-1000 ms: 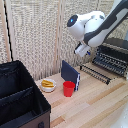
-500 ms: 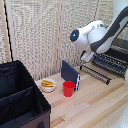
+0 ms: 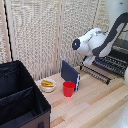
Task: With care, position your gripper close to the oven tray handle. Make sure to grip the handle tightly. Delicately and attentively pull the tray out from the oven.
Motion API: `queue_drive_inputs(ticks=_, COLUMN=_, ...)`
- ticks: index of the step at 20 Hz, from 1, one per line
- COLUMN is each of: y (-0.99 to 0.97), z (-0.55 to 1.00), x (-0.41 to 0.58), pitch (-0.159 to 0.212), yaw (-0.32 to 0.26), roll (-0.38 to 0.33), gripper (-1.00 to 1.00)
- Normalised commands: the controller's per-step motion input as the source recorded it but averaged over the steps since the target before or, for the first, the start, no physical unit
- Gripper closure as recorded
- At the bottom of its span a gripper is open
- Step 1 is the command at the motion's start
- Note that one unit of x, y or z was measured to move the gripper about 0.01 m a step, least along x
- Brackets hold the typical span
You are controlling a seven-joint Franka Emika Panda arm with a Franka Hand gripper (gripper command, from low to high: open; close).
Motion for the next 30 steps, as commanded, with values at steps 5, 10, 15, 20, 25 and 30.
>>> queue_drive_inputs(ticks=5, y=-0.5, z=-0.17, x=0.026, pitch=-0.003, yaw=-0.008, roll=-0.015, gripper=-1.0)
queue_drive_inputs(ticks=10, y=-0.56, z=-0.04, x=0.0, pitch=0.0, yaw=0.004, roll=-0.006, gripper=-1.0)
queue_drive_inputs(ticks=15, y=-0.6, z=0.01, x=0.0, pitch=0.0, yaw=0.071, roll=0.0, gripper=-1.0)
queue_drive_inputs(ticks=20, y=-0.57, z=0.0, x=0.006, pitch=0.004, yaw=0.079, roll=0.0, gripper=-1.0)
queue_drive_inputs(ticks=25, y=-0.47, z=0.0, x=0.098, pitch=0.035, yaw=0.057, roll=0.005, gripper=-1.0)
queue_drive_inputs(ticks=30, y=-0.38, z=0.0, x=0.123, pitch=0.048, yaw=0.044, roll=0.0, gripper=-1.0)
